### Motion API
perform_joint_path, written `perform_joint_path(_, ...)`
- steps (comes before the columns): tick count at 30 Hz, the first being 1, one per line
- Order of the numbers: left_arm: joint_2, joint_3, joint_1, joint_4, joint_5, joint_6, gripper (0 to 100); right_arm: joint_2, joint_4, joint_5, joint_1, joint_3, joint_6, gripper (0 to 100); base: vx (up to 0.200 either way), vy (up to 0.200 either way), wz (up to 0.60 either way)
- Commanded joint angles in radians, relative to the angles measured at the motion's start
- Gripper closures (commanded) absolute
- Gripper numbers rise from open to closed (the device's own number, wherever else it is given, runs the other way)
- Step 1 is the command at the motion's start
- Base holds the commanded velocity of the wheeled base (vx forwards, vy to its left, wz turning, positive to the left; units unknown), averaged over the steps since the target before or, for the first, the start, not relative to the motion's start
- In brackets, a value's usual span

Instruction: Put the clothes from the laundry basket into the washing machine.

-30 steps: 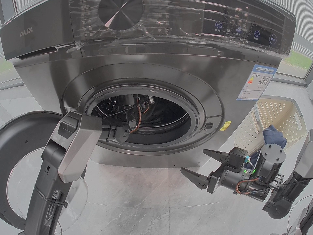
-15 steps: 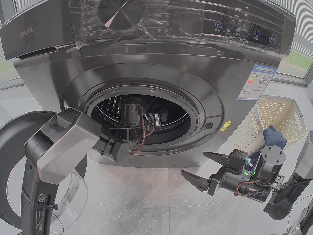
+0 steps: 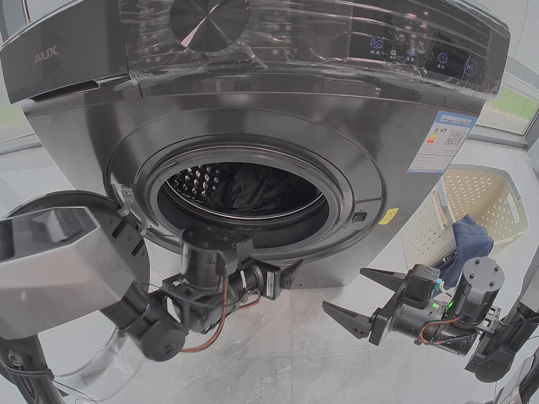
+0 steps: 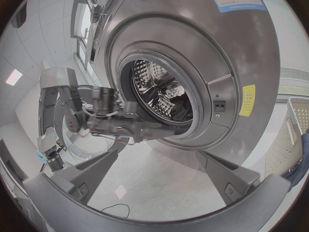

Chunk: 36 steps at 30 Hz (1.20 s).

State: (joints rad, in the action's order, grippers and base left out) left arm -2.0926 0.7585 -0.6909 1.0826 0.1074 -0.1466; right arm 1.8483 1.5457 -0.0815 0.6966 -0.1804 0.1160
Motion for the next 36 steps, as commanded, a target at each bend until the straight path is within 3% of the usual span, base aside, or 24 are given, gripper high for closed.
perform_joint_path(1, 0.47, -0.449, -0.134, 0.128, -0.025, -0.005, 0, -0.159, -0.001, 0.081, -0.037, 0.099, 0.01, 0, 0.0, 0.0, 0.0)
perform_joint_path(13, 0.707, -0.593, -0.099, 0.105, -0.018, 0.012, 0, -0.34, -0.05, 0.101, -0.255, 0.18, -0.002, 0, -0.017, 0.0, 0.0)
perform_joint_path(14, 0.76, -0.627, -0.076, 0.1, -0.02, 0.03, 0, -0.408, -0.107, 0.1, -0.307, 0.18, -0.013, 0, -0.2, 0.0, 0.0)
perform_joint_path(16, 0.815, -0.656, -0.05, 0.094, -0.02, 0.042, 0, -0.472, -0.176, 0.101, -0.333, 0.18, -0.03, 0, -0.2, 0.0, 0.0)
perform_joint_path(19, 0.865, -0.68, -0.018, 0.085, -0.018, 0.05, 0, -0.555, -0.273, 0.103, -0.348, 0.18, -0.044, 0, -0.2, 0.0, 0.0)
perform_joint_path(20, 0.934, -0.709, 0.013, 0.071, -0.02, 0.074, 0, -0.649, -0.369, 0.128, -0.353, 0.18, -0.048, 0, -0.2, 0.0, 0.0)
perform_joint_path(21, 0.95, -0.716, 0.021, 0.065, -0.02, 0.079, 0, -0.667, -0.388, 0.135, -0.355, 0.18, -0.048, 0, -0.2, 0.0, 0.0)
perform_joint_path(24, 1.065, -0.751, 0.07, -0.006, -0.026, 0.09, 0, -0.779, -0.486, 0.174, -0.359, 0.18, -0.042, 0, -0.2, 0.0, 0.0)
perform_joint_path(31, 1.281, -0.757, 0.151, -0.208, -0.041, 0.09, 0, -0.896, -0.576, 0.172, -0.416, 0.18, -0.041, 0, -0.2, 0.0, 0.0)
perform_joint_path(36, 1.462, -0.757, 0.232, -0.4, -0.084, 0.082, 0, -1.115, -0.814, 0.172, -0.448, 0.18, -0.048, 0, -0.2, 0.0, 0.0)
